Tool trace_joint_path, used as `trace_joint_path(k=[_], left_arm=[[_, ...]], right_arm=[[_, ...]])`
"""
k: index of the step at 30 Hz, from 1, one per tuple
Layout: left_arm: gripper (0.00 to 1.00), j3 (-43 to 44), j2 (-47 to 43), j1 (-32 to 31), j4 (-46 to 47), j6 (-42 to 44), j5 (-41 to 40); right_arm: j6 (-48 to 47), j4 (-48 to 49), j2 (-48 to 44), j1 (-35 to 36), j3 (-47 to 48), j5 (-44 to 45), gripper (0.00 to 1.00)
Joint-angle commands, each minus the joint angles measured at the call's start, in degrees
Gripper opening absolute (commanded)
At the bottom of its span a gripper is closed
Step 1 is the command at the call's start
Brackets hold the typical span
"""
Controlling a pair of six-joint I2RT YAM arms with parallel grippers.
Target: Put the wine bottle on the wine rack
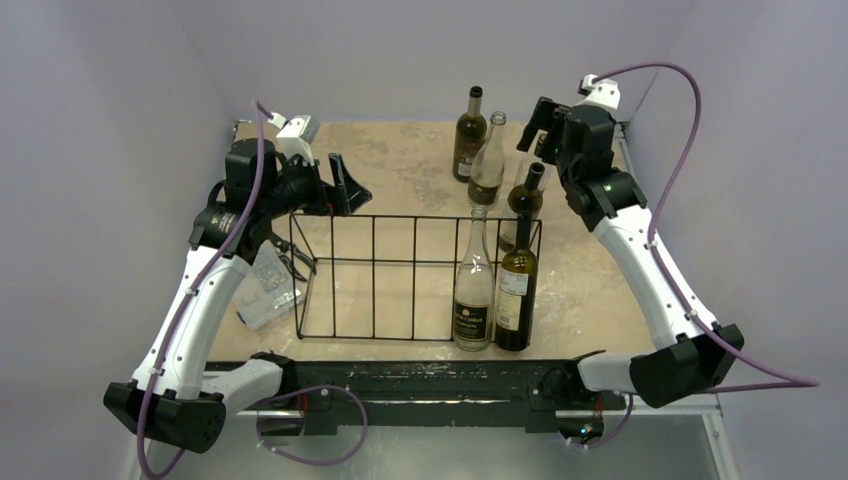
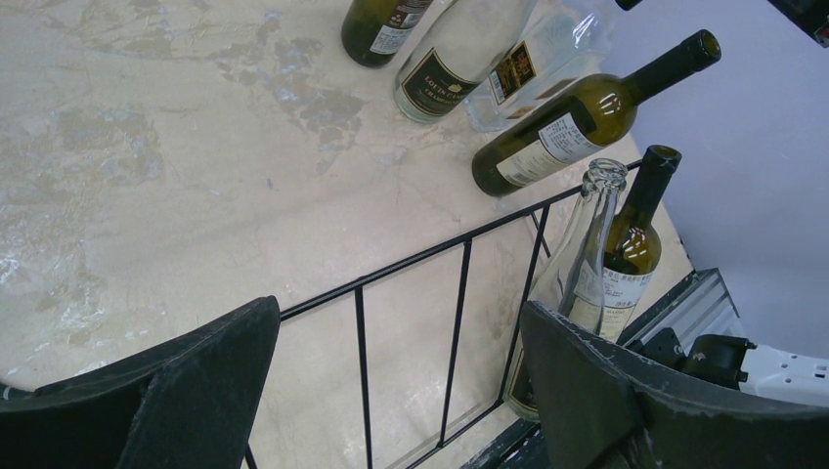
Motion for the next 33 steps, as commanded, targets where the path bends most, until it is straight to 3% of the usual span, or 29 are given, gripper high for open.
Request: trace_joint_path(k=[1,4,13,22,33], left_arm=[[0.93,1.8,-0.9,-0.5,1.3,0.8,1.0],[0.93,1.8,-1.0,-0.5,1.4,0.8,1.1],[0.93,1.6,-0.3,-0.5,1.6,0.7,1.0],[0.93,1.6,0.0,-0.9,1.3,1.0,0.3],[0.93,1.4,0.4,-1.2,1.4,1.1,-0.1]], right_arm=[[0.9,-1.1,-0.1,-0.7,1.5,-6.6,0.96],[-0.6,-2.9,-0.3,-0.6,0.7,-10.0,0.94],[-4.7,-4.0,-3.1,-0.6,-4.8,-8.0,0.94],[-6.2,-2.8,-1.0,-0.6,-6.2,-12.1,0.82],[-7.8,-0.2,0.1,0.0,-9.6,-11.7,0.76]])
